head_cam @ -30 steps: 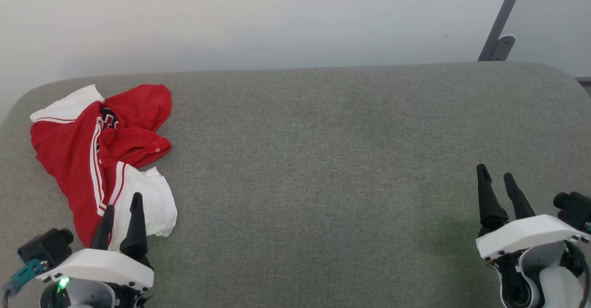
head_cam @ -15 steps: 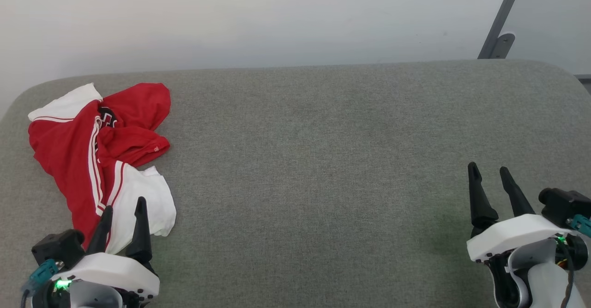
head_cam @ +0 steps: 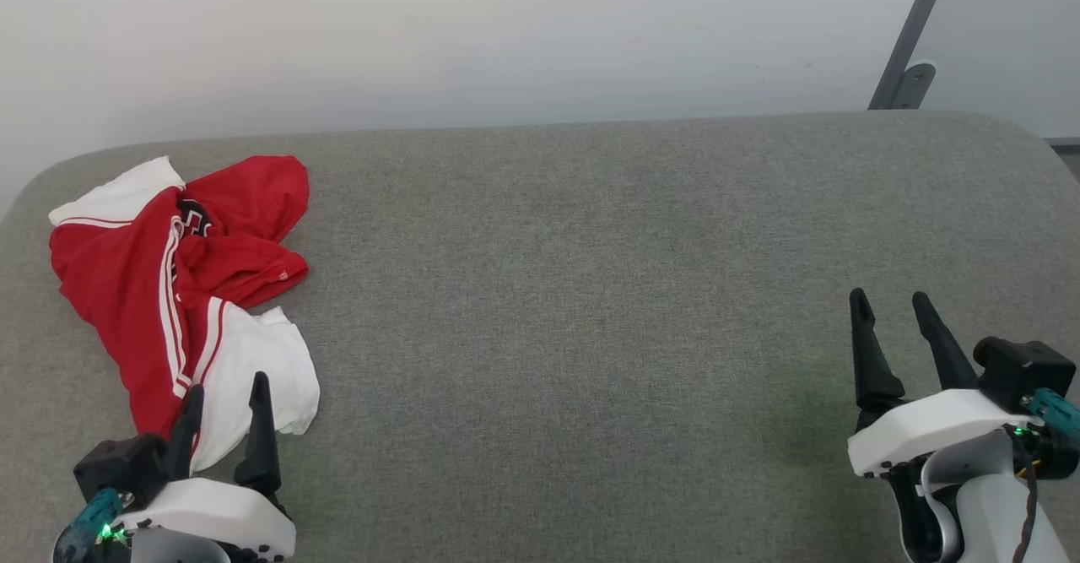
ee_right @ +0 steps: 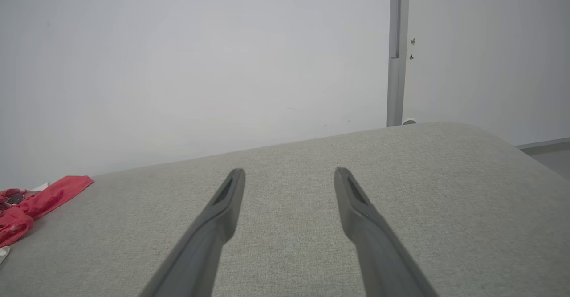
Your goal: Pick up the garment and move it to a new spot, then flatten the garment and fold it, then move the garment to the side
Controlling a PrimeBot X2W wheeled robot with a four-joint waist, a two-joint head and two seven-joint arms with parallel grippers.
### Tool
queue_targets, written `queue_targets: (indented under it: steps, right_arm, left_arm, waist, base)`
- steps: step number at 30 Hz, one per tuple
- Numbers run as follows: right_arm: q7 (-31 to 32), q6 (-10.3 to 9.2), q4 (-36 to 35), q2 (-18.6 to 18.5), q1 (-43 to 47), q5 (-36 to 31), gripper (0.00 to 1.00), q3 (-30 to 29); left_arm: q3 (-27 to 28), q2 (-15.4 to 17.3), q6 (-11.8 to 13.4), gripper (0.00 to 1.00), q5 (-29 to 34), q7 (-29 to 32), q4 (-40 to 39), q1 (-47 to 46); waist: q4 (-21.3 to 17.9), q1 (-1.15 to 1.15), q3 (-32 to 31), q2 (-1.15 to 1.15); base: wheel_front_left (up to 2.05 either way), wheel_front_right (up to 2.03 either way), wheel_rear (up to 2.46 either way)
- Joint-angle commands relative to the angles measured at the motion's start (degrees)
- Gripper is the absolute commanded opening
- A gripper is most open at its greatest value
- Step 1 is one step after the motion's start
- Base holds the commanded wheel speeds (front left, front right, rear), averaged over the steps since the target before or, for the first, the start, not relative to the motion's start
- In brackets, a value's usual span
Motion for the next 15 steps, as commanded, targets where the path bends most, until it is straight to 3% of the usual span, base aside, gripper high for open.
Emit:
queue_targets:
  steps: [1,15]
  right_arm:
    - [-0.82,-0.01,-0.66,-0.19,-0.14,-1.63,1.0,0.3]
    - [-2.52,-0.02,-1.45,-0.05,0.55,-6.03,1.0,-0.81]
  left_arm:
    - [0.37,0.11,-0.06,1.0,1.59,-0.6,-0.36,0.42]
    - [1.83,-0.93,-1.6,1.0,7.13,-2.32,-0.15,0.82]
  waist:
    - [-0.03,0.0,0.05,0.0]
    - [0.19,0.0,0.4,0.0]
  base:
    - [0.0,0.0,0.0]
    - [0.0,0.0,0.0]
